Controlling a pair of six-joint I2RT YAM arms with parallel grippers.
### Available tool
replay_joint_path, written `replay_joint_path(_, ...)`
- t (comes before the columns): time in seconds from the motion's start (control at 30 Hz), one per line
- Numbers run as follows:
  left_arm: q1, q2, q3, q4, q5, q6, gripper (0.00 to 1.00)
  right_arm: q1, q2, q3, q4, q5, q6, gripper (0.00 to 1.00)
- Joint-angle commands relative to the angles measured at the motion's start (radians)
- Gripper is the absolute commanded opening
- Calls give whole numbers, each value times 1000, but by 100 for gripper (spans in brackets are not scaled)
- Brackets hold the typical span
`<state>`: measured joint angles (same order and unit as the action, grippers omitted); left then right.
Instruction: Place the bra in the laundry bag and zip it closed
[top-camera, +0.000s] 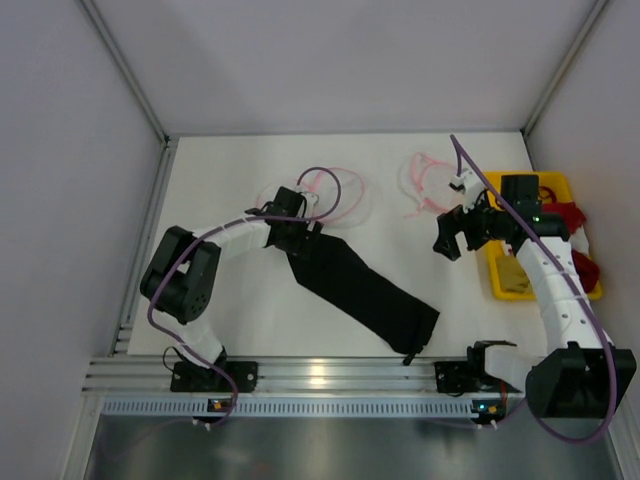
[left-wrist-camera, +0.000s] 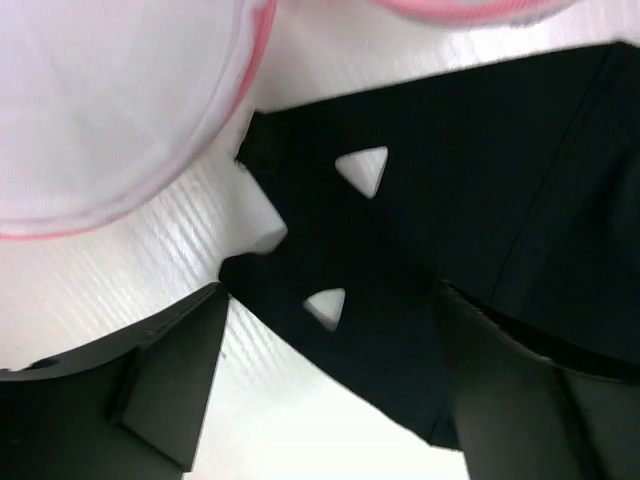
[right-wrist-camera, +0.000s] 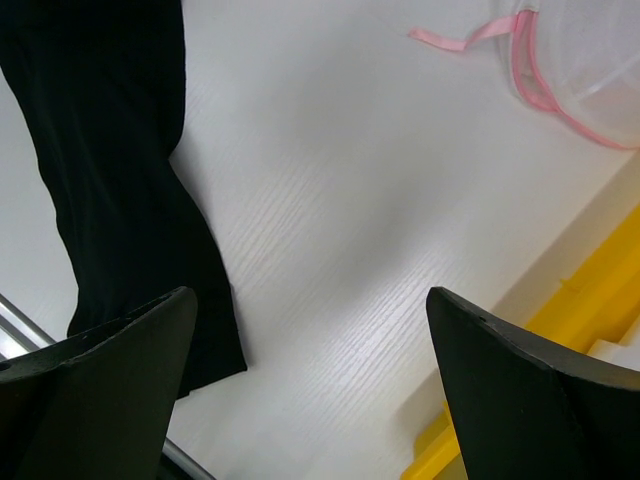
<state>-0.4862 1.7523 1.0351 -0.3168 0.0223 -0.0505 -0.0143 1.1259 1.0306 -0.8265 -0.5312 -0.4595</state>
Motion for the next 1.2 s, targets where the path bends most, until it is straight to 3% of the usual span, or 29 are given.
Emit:
replay_joint_path(0.0,-38,62,11,38,-41,-32,84,-12,6,40,30,3,1,100)
replay_joint_path(0.1,-45,107,20,35,-27,-51,74,-15,6,40,29,4,-2,99)
replay_joint_path(0.23,-41,124,23,22,34,-77,32,-21,-3,39,17,11,-16,99)
replay_joint_path(0.33,-35,54,22,1,67,-74,12,-29,-14,37,4,13,-27,99)
replay_joint_path(0.37,-26,27,22,-8,121,-69,0,-29,-17,36,1,13,-30,99)
replay_joint_path(0.53,41,-227,17,-85,255,-55,0,-32,-31,36,-3,-3,-27,100)
replay_joint_path(0.83,408,-486,95,-297,643,-34,0,-32,-46,65,-25,-10,-19,99)
replay_joint_path(0.93,529,-546,123,-369,647,-26,0,-32,-49,80,-33,-6,-22,99)
replay_joint_path(1.03,630,-594,195,-471,503,-8,0,-32,-51,100,-49,-6,-27,99)
replay_joint_path(1.17,753,-642,291,-577,435,41,0,-32,-58,108,-56,-6,-28,99)
